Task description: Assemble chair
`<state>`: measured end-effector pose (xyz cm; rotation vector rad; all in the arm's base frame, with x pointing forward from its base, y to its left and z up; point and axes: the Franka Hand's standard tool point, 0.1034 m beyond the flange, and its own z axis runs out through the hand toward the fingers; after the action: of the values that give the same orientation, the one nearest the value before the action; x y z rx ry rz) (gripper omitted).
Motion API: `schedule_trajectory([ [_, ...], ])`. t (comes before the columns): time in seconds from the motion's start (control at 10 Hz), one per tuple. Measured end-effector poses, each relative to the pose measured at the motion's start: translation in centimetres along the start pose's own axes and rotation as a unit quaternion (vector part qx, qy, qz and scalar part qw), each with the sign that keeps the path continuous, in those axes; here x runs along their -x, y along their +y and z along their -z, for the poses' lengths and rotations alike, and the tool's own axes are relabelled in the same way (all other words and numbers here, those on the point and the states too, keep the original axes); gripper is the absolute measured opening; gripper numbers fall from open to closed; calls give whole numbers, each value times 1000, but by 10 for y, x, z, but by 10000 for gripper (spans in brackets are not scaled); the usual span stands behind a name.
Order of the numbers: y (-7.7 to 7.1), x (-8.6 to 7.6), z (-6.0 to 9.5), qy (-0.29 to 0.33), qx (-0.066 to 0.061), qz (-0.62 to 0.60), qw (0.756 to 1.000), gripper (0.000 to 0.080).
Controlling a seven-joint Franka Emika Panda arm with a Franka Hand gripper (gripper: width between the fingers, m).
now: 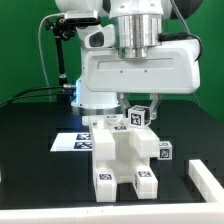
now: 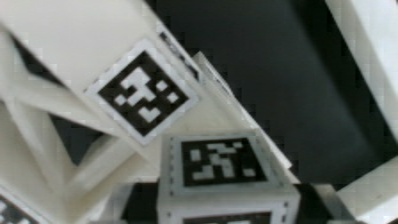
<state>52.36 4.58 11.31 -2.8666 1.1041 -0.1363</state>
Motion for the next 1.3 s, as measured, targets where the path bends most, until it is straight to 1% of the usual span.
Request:
schedule_trajectory([
  [0.1, 0, 0, 0, -3, -4, -76, 997, 284],
  [0.2, 0, 0, 0, -5, -7, -102, 995, 284],
  [0.4, 0, 0, 0, -6, -7, -95, 995, 291],
  [0.5, 0, 0, 0, -6, -7, -81, 997, 468],
  [0.6, 1, -1, 0, -5, -7, -32, 999, 606],
  [0.7, 2, -3, 0, -4, -8, 65, 998, 606],
  [0.8, 1, -2, 0, -4, -8, 148, 989, 637],
  [0.9, 0, 3, 0, -5, -7, 210, 978, 647],
  [1.0, 0, 6, 0, -6, -8, 256, 967, 647],
  [1.1, 1, 8, 2, -5, -9, 277, 961, 647],
  [1.3, 2, 7, 0, -5, -7, 344, 939, 649],
])
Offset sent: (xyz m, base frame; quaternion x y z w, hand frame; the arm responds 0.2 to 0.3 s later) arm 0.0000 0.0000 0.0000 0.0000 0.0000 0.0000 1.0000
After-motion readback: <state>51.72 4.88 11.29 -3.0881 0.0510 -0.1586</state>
